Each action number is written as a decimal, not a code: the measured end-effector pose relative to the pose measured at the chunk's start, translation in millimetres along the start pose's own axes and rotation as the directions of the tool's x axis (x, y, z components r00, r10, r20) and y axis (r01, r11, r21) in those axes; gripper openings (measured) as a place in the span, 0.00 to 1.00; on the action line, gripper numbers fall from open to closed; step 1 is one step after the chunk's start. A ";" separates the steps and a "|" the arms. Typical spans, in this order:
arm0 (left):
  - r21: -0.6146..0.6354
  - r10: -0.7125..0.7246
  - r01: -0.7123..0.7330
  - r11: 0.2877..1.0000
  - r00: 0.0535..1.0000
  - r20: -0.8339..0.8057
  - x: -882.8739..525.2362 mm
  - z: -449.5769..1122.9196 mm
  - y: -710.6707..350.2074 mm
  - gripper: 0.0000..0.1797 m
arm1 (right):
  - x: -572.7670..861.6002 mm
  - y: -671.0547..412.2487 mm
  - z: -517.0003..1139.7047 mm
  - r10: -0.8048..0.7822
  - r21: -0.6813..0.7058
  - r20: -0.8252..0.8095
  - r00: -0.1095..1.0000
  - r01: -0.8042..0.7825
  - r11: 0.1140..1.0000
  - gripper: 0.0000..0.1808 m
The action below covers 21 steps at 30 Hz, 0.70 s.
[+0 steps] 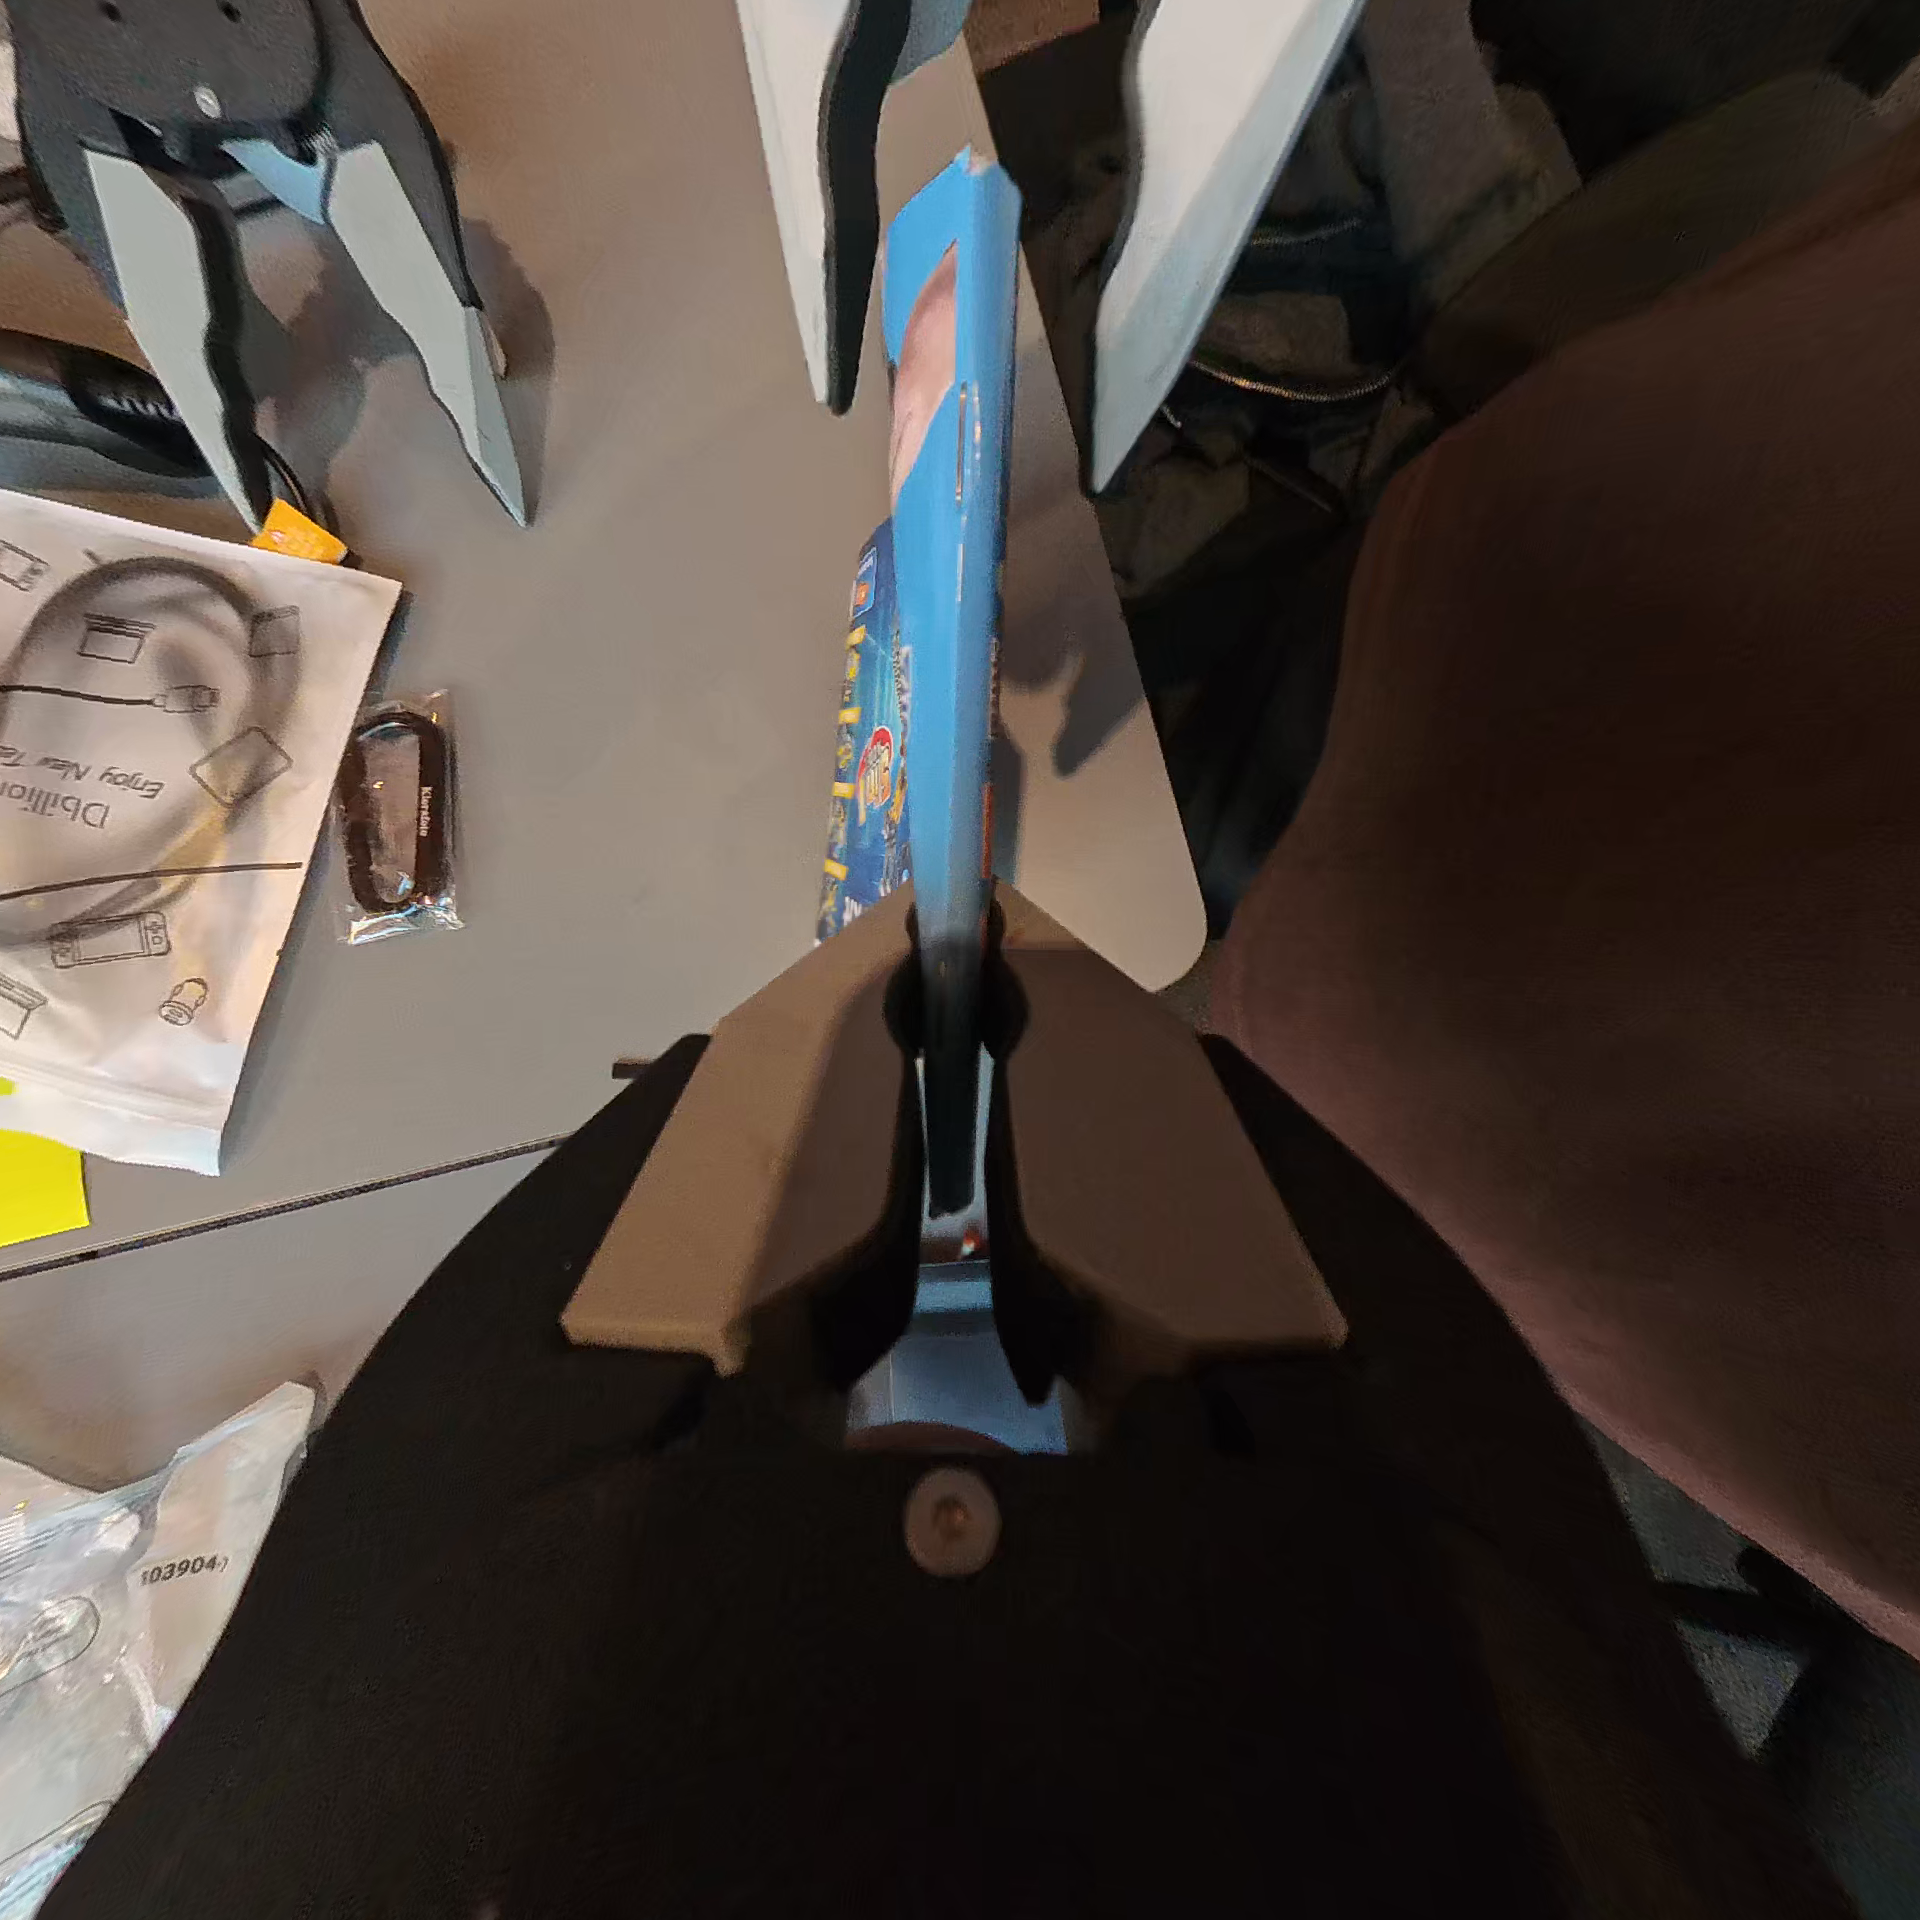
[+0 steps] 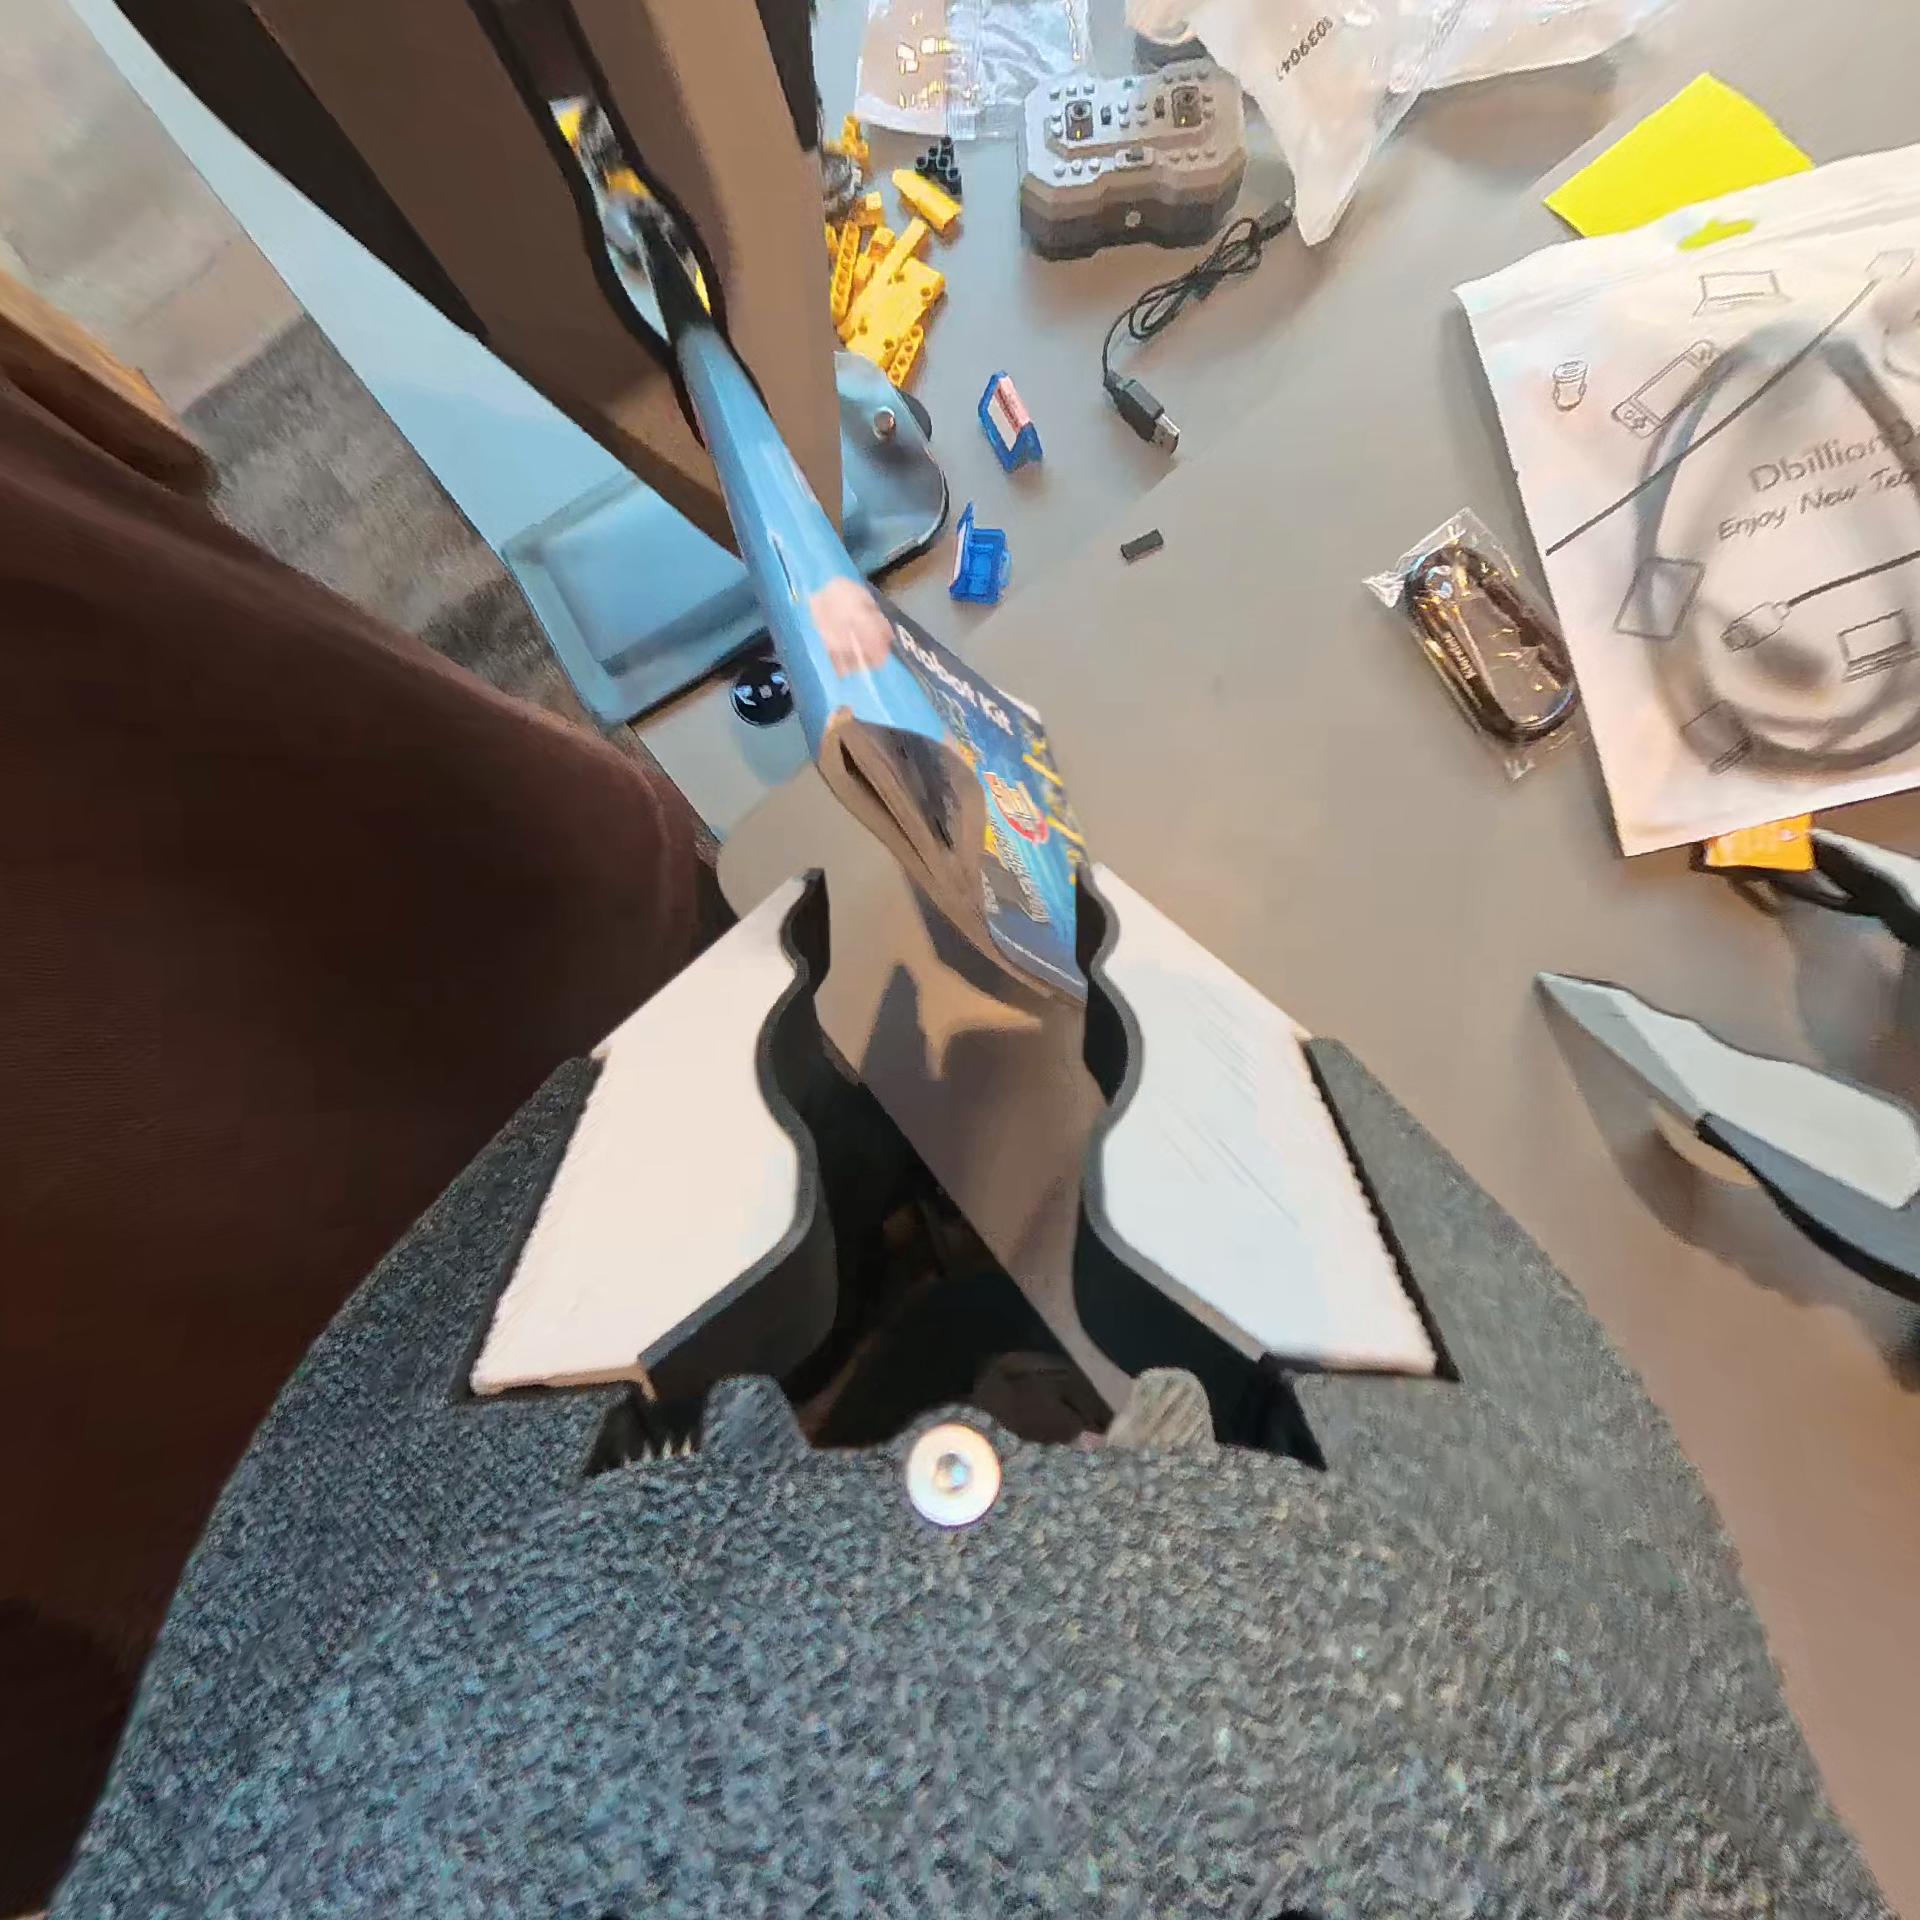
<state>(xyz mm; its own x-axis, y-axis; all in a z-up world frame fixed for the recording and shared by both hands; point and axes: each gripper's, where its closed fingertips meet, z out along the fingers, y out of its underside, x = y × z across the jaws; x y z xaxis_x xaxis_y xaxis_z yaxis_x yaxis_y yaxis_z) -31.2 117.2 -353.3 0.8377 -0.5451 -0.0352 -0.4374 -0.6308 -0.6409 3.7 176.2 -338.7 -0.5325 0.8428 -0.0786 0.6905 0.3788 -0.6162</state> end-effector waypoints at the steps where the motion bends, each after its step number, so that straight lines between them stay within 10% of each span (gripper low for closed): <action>1: 0.013 0.000 0.000 1.000 1.000 -0.005 0.6 -1.8 -0.6 0.01 | 0.9 -0.1 1.8 -0.020 -0.017 -0.001 1.000 0.020 1.000 0.26; 7: 0.054 0.002 -0.002 0.999 1.000 -0.009 6.1 -7.6 2.9 0.01 | -5.5 -9.0 20.7 -0.076 -0.024 0.054 0.996 0.077 0.997 0.24; 10: 0.057 0.004 -0.004 0.998 1.000 0.005 7.9 -11.4 4.9 0.01 | -17.9 -6.9 30.9 -0.083 -0.030 0.124 0.989 0.087 0.996 0.04; 21: 0.070 -0.149 0.150 0.986 0.989 -0.028 3.3 -20.9 -6.1 0.10 | -31.6 -20.7 28.3 -0.055 0.006 0.135 0.989 0.054 0.999 0.02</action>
<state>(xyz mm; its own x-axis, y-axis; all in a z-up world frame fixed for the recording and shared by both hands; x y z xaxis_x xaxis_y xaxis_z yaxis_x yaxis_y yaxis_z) -32.5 107.6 -333.5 0.8839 -0.4605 0.0817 -0.2825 -0.6650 -0.6913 -7.6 130.9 -345.6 -0.6308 0.7613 -0.1501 0.6577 0.4220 -0.6240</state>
